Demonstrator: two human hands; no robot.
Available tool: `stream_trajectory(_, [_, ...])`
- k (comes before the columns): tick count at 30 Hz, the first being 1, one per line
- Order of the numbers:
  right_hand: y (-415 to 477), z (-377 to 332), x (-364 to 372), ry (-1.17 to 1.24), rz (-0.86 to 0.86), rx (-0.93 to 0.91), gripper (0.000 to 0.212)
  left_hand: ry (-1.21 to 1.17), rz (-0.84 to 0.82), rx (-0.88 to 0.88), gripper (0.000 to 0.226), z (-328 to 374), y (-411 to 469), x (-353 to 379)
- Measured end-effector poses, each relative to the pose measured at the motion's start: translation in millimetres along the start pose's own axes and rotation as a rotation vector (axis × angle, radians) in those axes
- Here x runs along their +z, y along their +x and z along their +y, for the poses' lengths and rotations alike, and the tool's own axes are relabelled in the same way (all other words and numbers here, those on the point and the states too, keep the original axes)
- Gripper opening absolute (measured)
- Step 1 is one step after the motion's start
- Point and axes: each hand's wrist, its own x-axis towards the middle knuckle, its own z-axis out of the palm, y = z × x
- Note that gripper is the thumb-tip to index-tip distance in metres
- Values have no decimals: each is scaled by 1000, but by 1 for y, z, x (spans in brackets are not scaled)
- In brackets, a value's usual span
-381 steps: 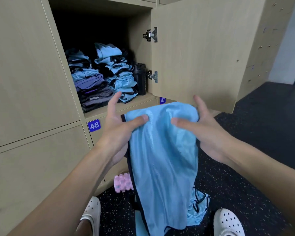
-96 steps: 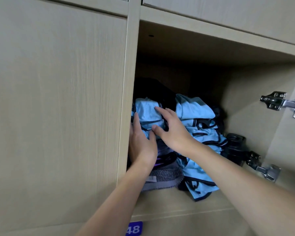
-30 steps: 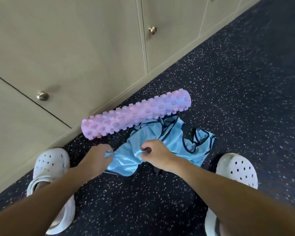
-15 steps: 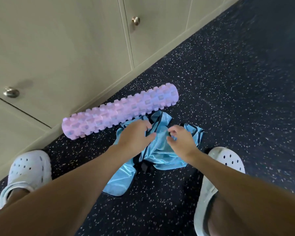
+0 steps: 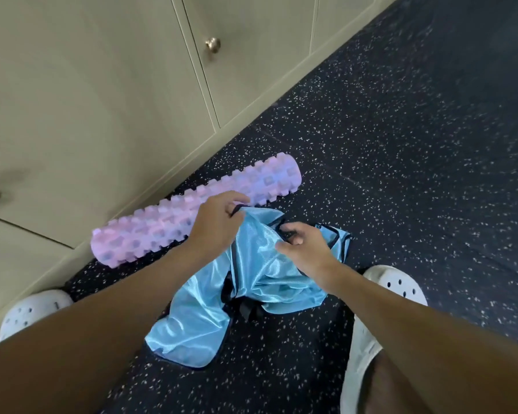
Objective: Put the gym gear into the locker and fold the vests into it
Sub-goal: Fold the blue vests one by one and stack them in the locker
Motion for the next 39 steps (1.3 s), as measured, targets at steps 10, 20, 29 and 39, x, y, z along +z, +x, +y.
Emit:
stream_trajectory(10, [-70, -116, -2, 88, -123, -138, 47, -48, 207, 131, 28, 88, -57, -134])
stream_trajectory(20, [-198, -285, -3, 346, -263, -461, 19, -90, 399, 336, 27, 210, -159, -272])
stream_trajectory(29, [-282, -375, -4, 729, -296, -534, 18, -233, 580, 380, 18, 244, -219, -343])
stream_trajectory(39, [-271, -369, 21, 314, -267, -613, 47, -307, 420, 255, 20, 211, -216, -334])
